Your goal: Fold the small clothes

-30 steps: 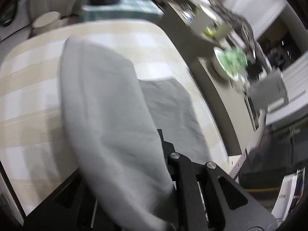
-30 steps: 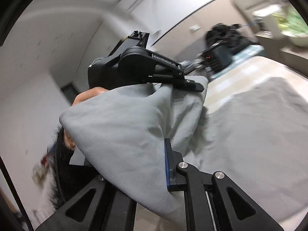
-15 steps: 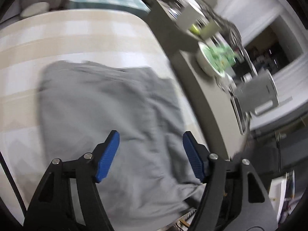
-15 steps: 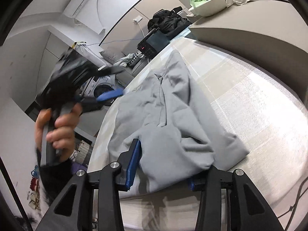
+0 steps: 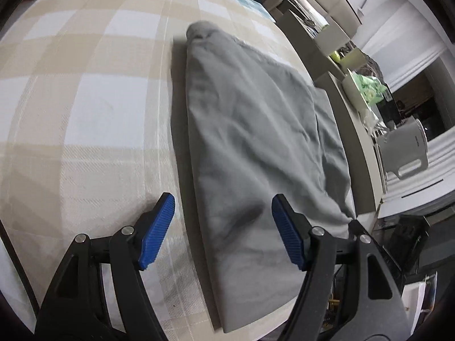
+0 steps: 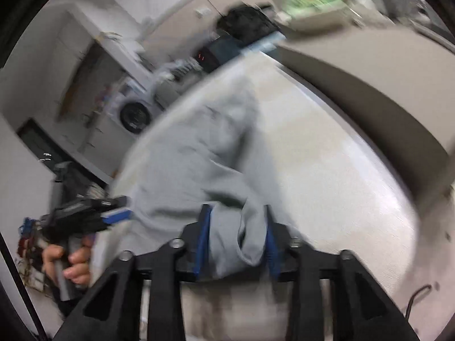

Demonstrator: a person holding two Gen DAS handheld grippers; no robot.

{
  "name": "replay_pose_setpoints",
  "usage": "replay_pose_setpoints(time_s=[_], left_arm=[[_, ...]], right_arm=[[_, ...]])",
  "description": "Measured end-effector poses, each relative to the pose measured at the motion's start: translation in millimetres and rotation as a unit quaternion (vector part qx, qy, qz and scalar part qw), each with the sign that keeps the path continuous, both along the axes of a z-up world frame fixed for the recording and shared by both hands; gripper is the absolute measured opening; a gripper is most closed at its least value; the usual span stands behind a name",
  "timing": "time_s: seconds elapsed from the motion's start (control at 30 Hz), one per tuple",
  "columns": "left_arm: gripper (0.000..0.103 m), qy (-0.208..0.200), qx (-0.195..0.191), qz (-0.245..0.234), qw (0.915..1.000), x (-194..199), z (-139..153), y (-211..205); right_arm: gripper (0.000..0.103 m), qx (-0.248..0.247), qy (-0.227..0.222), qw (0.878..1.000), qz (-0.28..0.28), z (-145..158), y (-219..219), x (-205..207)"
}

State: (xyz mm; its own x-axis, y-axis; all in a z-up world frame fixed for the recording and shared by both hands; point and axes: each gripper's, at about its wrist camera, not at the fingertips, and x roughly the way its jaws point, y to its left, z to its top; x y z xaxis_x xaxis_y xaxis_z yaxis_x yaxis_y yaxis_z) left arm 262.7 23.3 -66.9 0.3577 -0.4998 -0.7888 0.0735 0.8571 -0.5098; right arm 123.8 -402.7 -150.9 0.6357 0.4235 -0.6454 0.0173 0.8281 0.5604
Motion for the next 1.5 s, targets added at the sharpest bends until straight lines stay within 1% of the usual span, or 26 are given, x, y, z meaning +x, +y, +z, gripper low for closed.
replay_pose_setpoints(time_s=[0.07, 0.1, 0.17, 0.2, 0.27, 0.3, 0.43, 0.57, 0.6, 0.63, 0.67, 0.7, 0.73, 0.77, 0.87, 0.93, 1.0, 1.03, 1.1, 1.17, 1.23, 1.27, 1.33, 1.4, 1.47, 1.5], left_arm=[[0.068, -0.005, 0.0, -0.005, 1.0, -1, -7, -3], [0.068, -0.015, 0.002, -0.006, 0.9999, -1, -8, -3], [0.068, -0.014, -0.002, -0.004, 0.9999, 5, -10, -12], [0.068, -0.013, -0.007, -0.003, 0.9999, 7, -11, -13], [0.068, -0.013, -0.018, -0.004, 0.9997, 12, -12, -16], [0.068, -0.015, -0.018, -0.002, 0.9997, 13, -12, -16], [0.068, -0.021, 0.001, -0.013, 0.9997, 15, -10, -25], [0.068, -0.022, 0.0, -0.018, 0.9996, 19, -10, -31], [0.068, -0.023, -0.002, -0.018, 0.9996, 19, -10, -29], [0.068, -0.023, -0.004, -0.017, 0.9996, 20, -10, -29], [0.068, -0.025, -0.003, -0.017, 0.9995, 21, -11, -29], [0.068, -0.026, -0.002, -0.018, 0.9995, 21, -11, -29], [0.068, -0.027, -0.002, -0.019, 0.9994, 21, -11, -30], [0.068, -0.028, -0.001, -0.02, 0.9994, 22, -11, -31], [0.068, -0.03, 0.0, -0.025, 0.9992, 22, -11, -31], [0.068, -0.032, -0.001, -0.024, 0.9992, 22, -11, -32], [0.068, -0.033, 0.002, -0.023, 0.9992, 23, -11, -33], [0.068, -0.035, 0.005, -0.023, 0.9991, 22, -11, -34], [0.068, -0.039, 0.014, -0.023, 0.9989, 21, -12, -37], [0.068, -0.042, 0.027, -0.022, 0.9985, 18, -11, -39], [0.068, -0.045, 0.036, -0.021, 0.9981, 17, -11, -41], [0.068, -0.046, 0.038, -0.021, 0.998, 16, -11, -41], [0.068, -0.046, 0.043, -0.02, 0.9978, 15, -11, -43], [0.068, -0.046, 0.047, -0.019, 0.9976, 14, -11, -43], [0.068, -0.046, 0.052, -0.019, 0.9974, 11, -10, -44], [0.068, -0.046, 0.053, -0.018, 0.9974, 9, -10, -44]], right_arm=[[0.04, -0.006, -0.009, 1.0, -0.012, 3, -10, -5], [0.04, -0.015, -0.016, 1.0, -0.02, 9, -14, -4], [0.041, -0.025, -0.033, 0.999, -0.029, 22, -18, 2], [0.041, -0.029, -0.037, 0.998, -0.029, 29, -18, 8], [0.045, -0.044, -0.038, 0.998, -0.011, 37, -16, 27], [0.045, -0.054, -0.036, 0.998, -0.004, 38, -11, 39], [0.045, -0.058, -0.019, 0.998, 0.026, 32, 3, 104], [0.044, -0.105, -0.009, 0.994, 0.036, 30, 18, 166], [0.042, -0.11, -0.006, 0.993, 0.041, 27, 19, 177], [0.028, -0.114, -0.001, 0.993, 0.043, 25, 20, 189], [0.019, -0.123, 0.006, 0.991, 0.045, 22, 21, 200], [0.015, -0.132, 0.009, 0.99, 0.05, 21, 23, 208], [0.004, -0.139, 0.003, 0.989, 0.06, 22, 25, 214], [0.002, -0.141, -0.006, 0.988, 0.065, 24, 23, 214], [0.002, -0.155, -0.049, 0.984, 0.069, 38, 25, 219], [0.002, -0.178, -0.056, 0.981, 0.058, 41, 25, 228], [0.002, -0.215, -0.037, 0.975, 0.051, 33, 28, 239], [0.002, -0.23, -0.012, 0.972, 0.052, 23, 28, 247], [0.002, -0.233, 0.02, 0.971, 0.047, 14, 22, 249], [0.007, -0.202, 0.022, 0.978, 0.046, 15, 15, 241], [0.015, -0.183, 0.006, 0.982, 0.041, 23, 9, 222], [0.017, -0.171, -0.006, 0.984, 0.044, 29, 7, 211], [0.018, -0.153, -0.018, 0.986, 0.062, 39, 9, 190], [0.025, -0.131, -0.021, 0.987, 0.093, 44, 16, 176], [0.044, -0.113, -0.022, 0.986, 0.117, 45, 24, 169], [0.047, -0.106, -0.022, 0.986, 0.127, 44, 29, 167]])
